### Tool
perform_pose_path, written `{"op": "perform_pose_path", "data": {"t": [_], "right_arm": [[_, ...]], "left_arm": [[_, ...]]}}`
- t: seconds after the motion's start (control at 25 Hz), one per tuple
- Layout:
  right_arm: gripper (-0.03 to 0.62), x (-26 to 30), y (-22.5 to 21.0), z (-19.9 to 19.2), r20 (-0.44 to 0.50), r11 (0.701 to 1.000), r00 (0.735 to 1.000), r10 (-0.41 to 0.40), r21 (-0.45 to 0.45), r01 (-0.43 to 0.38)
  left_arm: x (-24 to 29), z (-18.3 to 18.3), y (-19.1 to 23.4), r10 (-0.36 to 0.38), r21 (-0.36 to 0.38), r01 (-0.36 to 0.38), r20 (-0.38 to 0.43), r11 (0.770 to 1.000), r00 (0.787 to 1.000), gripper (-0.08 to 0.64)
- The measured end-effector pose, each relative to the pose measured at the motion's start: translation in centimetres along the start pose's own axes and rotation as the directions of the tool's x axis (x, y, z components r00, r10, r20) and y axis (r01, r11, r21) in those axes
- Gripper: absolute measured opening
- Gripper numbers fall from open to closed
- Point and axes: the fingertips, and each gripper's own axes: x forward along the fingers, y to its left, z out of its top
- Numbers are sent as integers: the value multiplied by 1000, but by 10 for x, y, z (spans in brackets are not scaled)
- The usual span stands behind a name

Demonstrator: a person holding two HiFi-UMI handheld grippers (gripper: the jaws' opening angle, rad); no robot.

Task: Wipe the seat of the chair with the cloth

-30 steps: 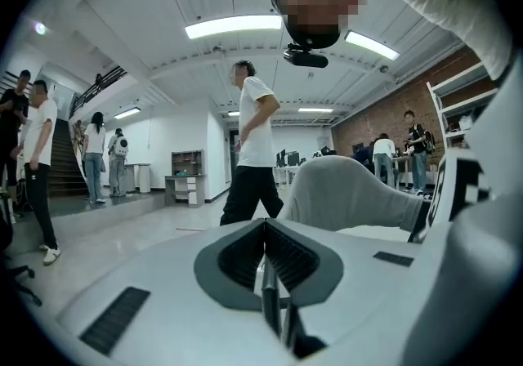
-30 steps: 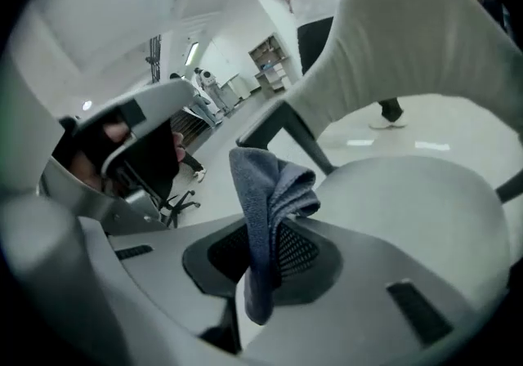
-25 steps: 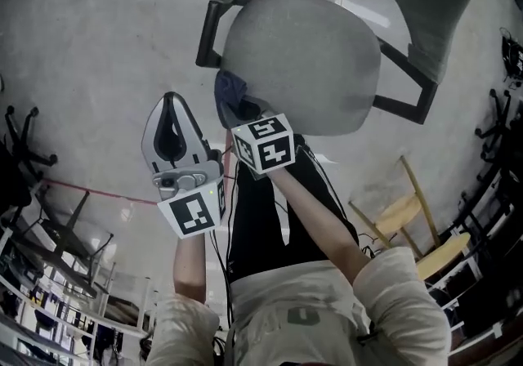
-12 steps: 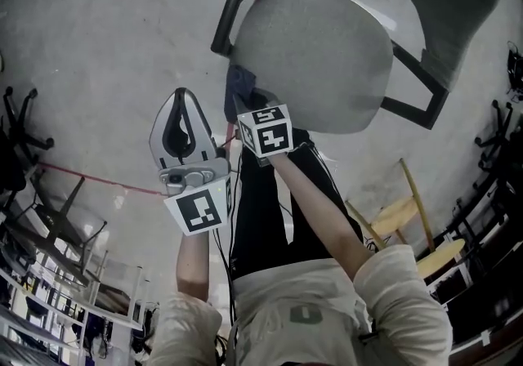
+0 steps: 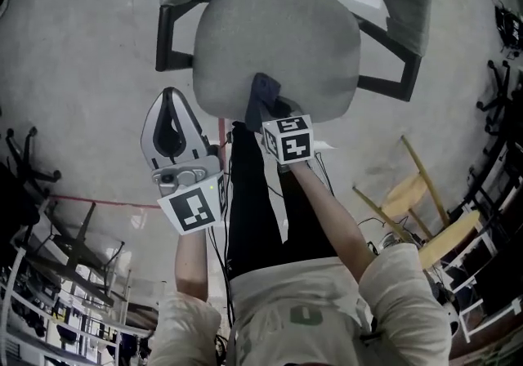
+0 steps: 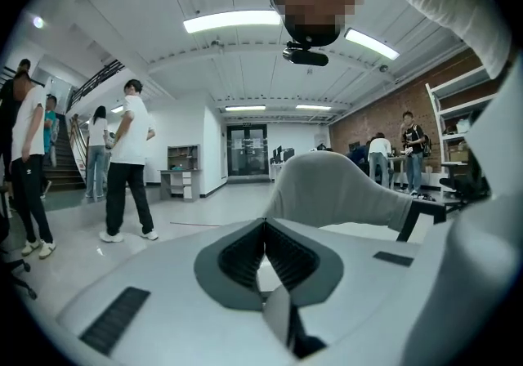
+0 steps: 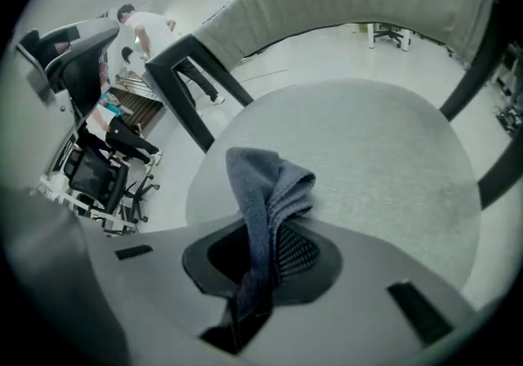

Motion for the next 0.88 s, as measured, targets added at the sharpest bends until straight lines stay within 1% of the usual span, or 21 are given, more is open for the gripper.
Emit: {"op": "perform_pose_path", "data": {"t": [0.2,0.52,0.68,0.88], "right_arm": [[49,-26,-54,-18,5,996,997,-81,-22,81],[49,-57,-125,-45,14,982,983,-182,62,180],[49,-73,-154,-56,14,970,974,-225,98,223],[49,-87,-176,-63,19,959,967,-254,136,249]], "left_arm": [[13,3,-42,-91,21,91,2,996,996,15],[24,0,-102,-227,74,228,-25,971,974,15],[33,5,-129,-273,85,274,-24,958,962,15],[43,10,-159,-316,85,316,-14,945,949,15]]}}
